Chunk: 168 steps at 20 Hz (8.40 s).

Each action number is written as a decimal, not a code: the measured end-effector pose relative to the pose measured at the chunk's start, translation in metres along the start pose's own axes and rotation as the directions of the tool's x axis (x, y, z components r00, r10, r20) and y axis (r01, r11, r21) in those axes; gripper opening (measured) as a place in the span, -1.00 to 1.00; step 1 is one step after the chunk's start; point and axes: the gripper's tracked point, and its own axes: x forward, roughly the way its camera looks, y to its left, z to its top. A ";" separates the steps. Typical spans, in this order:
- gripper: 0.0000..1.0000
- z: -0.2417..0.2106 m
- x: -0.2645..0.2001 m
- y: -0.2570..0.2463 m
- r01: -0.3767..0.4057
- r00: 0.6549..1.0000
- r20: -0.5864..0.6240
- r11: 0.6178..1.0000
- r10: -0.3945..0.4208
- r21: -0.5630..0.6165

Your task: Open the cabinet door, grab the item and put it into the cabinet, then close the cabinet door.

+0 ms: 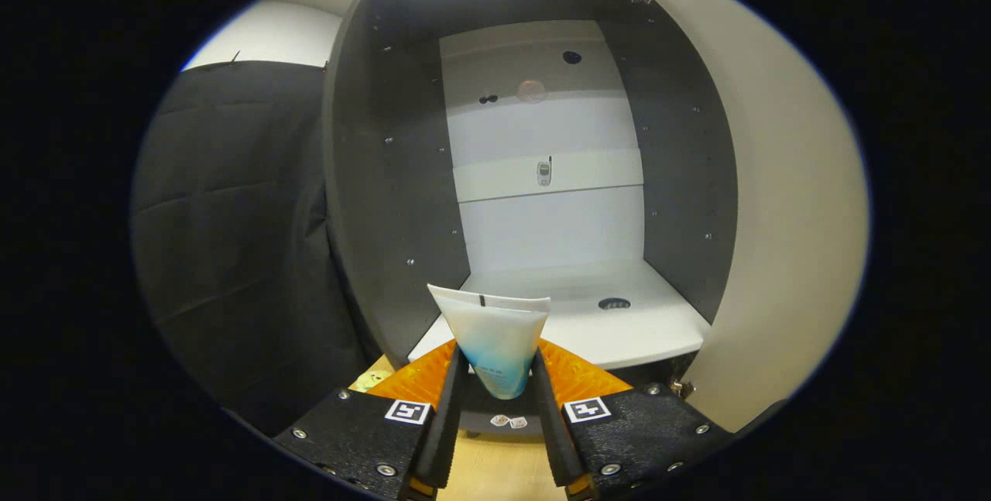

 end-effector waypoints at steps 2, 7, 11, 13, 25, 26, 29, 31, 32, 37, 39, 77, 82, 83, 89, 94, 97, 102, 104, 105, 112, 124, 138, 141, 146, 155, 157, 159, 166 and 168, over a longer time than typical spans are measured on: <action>-0.03 0.010 0.017 -0.005 0.008 1.000 -0.011 1.000 -0.008 -0.002; -0.02 0.015 0.060 -0.009 0.017 0.999 -0.049 1.000 -0.017 0.004; -0.03 0.003 0.096 -0.014 0.033 0.994 -0.108 0.999 -0.033 0.002; -0.03 -0.004 0.105 -0.017 0.037 0.991 -0.129 0.999 -0.037 0.000; 0.59 0.005 0.100 -0.025 0.054 0.994 -0.091 0.998 -0.055 -0.015; 0.75 0.008 0.094 -0.026 0.060 0.995 -0.077 0.998 -0.062 -0.021; 0.88 0.017 0.070 -0.027 0.069 0.997 -0.036 0.997 -0.070 -0.034; 0.88 0.025 0.049 -0.026 0.069 0.998 -0.004 0.997 -0.069 -0.034; 0.87 0.028 0.038 -0.024 0.066 0.998 0.011 0.997 -0.066 -0.032; 0.87 0.039 -0.029 -0.017 0.050 0.995 0.091 0.998 -0.045 -0.050; 0.87 0.044 -0.058 -0.015 0.041 0.992 0.122 0.998 -0.036 -0.038; 0.87 0.017 -0.402 -0.148 0.214 0.928 0.316 0.977 -0.200 -0.008; 0.86 0.031 -0.402 -0.210 0.360 0.875 0.327 0.932 -0.357 0.052; 0.87 0.034 -0.402 -0.221 0.384 0.863 0.329 0.921 -0.383 0.067; 0.87 0.048 -0.379 -0.280 0.518 0.789 0.321 0.848 -0.524 0.110; 0.88 0.046 -0.344 -0.288 0.516 0.811 0.249 0.848 -0.529 0.121; 0.71 0.048 -0.342 -0.286 0.513 0.808 0.256 0.848 -0.530 0.136; 0.70 0.045 -0.342 -0.271 0.513 0.808 0.246 0.845 -0.535 0.153; 0.70 0.044 -0.336 -0.257 0.488 0.825 0.243 0.860 -0.510 0.149; 0.70 0.043 -0.332 -0.248 0.469 0.837 0.243 0.871 -0.491 0.145; 0.71 0.033 -0.304 -0.167 0.322 0.911 0.226 0.937 -0.346 0.139; 0.75 0.036 -0.241 -0.073 0.156 0.957 0.224 0.979 -0.183 0.132; 0.84 0.046 -0.152 0.014 0.083 0.973 0.217 0.997 -0.081 -0.001; 0.87 0.040 -0.152 0.017 0.081 0.975 0.207 0.997 -0.076 -0.015; 0.91 0.031 -0.172 0.018 0.050 0.980 0.190 0.999 -0.052 0.017; 0.90 0.019 -0.273 -0.007 0.044 0.969 0.244 0.999 -0.044 0.005; 0.91 0.015 -0.296 -0.009 0.029 0.967 0.255 1.000 -0.029 0.004; 0.90 0.011 -0.317 -0.015 0.025 0.963 0.268 1.000 -0.022 -0.006; 0.90 -0.016 -0.365 -0.031 0.028 0.959 0.281 0.999 -0.036 0.034; 0.90 -0.026 -0.368 -0.033 0.038 0.962 0.268 0.999 -0.045 0.028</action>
